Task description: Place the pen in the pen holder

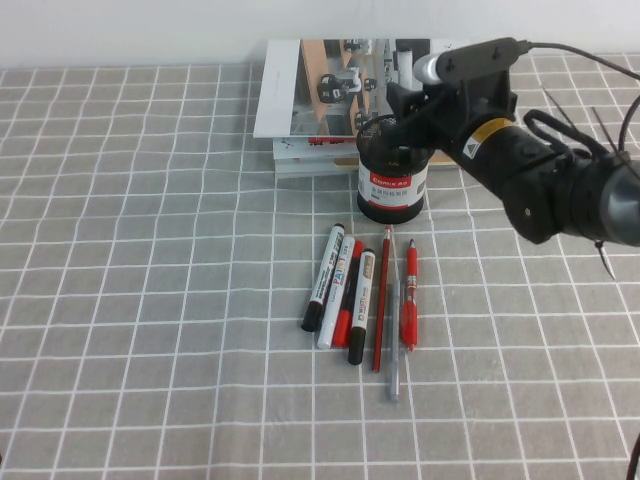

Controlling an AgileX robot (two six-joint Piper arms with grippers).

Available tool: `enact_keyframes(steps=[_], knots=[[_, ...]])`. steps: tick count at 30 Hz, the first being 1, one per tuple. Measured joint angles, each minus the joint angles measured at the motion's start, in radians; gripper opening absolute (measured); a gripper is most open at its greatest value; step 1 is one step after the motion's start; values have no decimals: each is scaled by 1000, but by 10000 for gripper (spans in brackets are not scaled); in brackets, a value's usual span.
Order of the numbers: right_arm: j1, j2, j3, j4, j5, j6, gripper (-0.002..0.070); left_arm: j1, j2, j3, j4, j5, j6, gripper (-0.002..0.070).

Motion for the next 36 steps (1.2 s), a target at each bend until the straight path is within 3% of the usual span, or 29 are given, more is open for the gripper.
enact_keyframes(steps=[3,6,10,22,36], knots=[[0,-52,0,0,69,18,302,0,0,0,0,0,0,-3],[0,-170,0,2,218,114,118,0,0,0,0,0,0,-3],[0,-361,45,-9,327,185,11,0,0,0,0,0,0,-3],[0,-873,440,-82,328,199,-12,0,0,0,0,0,0,-3],[0,-1227,695,-88,533,203,-12,0,0,0,0,0,0,-3]])
